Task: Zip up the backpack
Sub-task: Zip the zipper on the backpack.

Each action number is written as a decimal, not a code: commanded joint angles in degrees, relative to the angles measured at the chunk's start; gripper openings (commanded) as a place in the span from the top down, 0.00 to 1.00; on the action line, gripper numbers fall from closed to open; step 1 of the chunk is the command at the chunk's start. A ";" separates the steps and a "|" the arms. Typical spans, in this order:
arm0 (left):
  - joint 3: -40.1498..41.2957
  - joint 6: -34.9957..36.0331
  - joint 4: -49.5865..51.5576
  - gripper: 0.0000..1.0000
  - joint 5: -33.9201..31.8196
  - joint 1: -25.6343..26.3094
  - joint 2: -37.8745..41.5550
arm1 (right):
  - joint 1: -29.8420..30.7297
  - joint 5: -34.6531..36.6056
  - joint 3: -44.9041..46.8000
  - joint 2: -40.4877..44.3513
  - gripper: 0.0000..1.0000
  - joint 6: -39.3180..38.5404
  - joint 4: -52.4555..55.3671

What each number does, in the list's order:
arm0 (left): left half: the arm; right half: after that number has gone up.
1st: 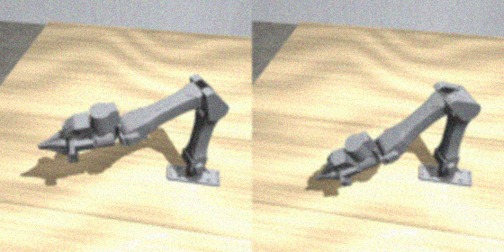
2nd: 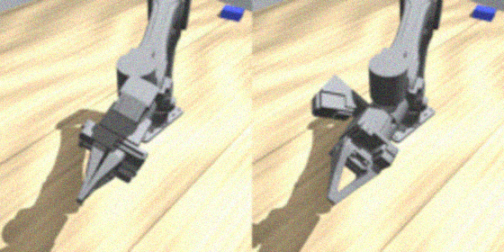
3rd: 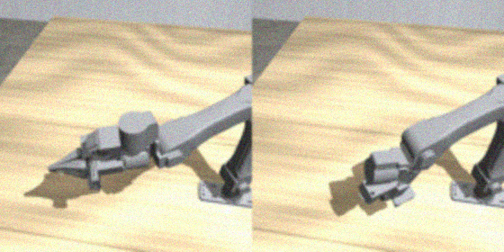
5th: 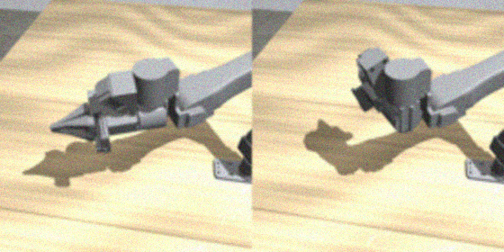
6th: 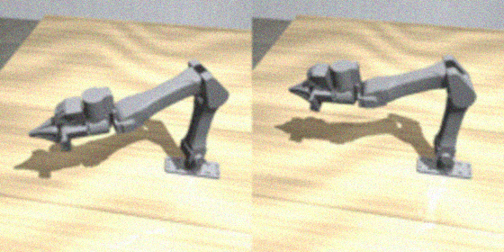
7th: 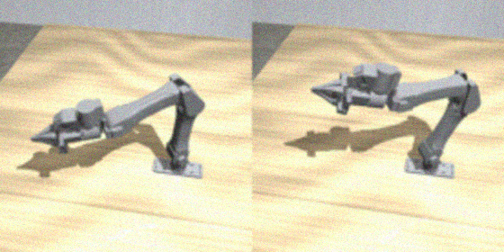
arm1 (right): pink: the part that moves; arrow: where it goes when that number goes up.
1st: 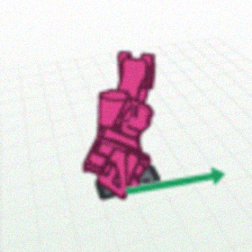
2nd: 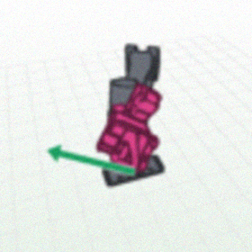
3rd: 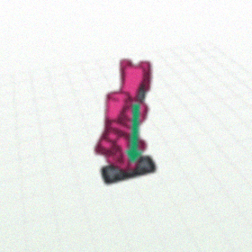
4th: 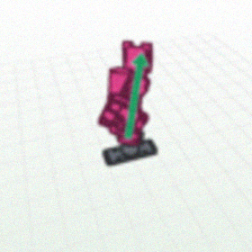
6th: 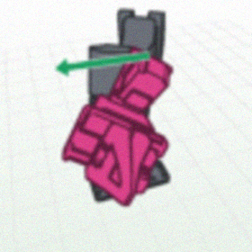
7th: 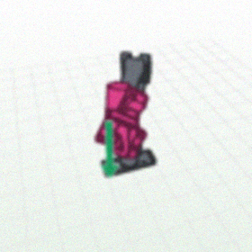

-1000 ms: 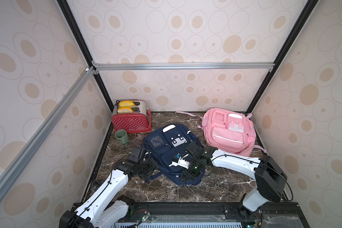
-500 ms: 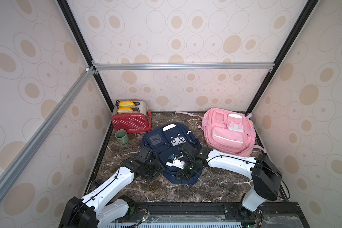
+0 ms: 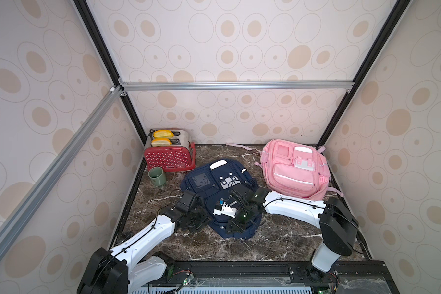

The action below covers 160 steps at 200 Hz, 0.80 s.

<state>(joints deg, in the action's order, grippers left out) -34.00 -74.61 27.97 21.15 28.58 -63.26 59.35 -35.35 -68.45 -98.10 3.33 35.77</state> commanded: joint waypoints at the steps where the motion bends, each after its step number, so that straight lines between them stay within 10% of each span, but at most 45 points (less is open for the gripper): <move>1: -0.97 1.42 -0.76 0.77 -3.05 0.23 -0.76 | 0.83 -6.48 -1.83 1.64 1.00 -2.31 1.25; 39: -0.22 1.73 -0.55 1.00 -4.08 0.20 -0.87 | 0.93 -6.20 -1.53 1.68 1.00 -2.43 1.36; 160: -1.99 10.69 6.98 1.00 -2.75 -6.64 -3.05 | 0.88 -0.10 6.00 5.28 1.00 -10.58 12.23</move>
<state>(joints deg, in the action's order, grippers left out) -34.11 -68.82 31.24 22.85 24.73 -65.84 59.44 -34.26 -64.03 -95.79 -4.05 39.97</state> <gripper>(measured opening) 0.054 0.065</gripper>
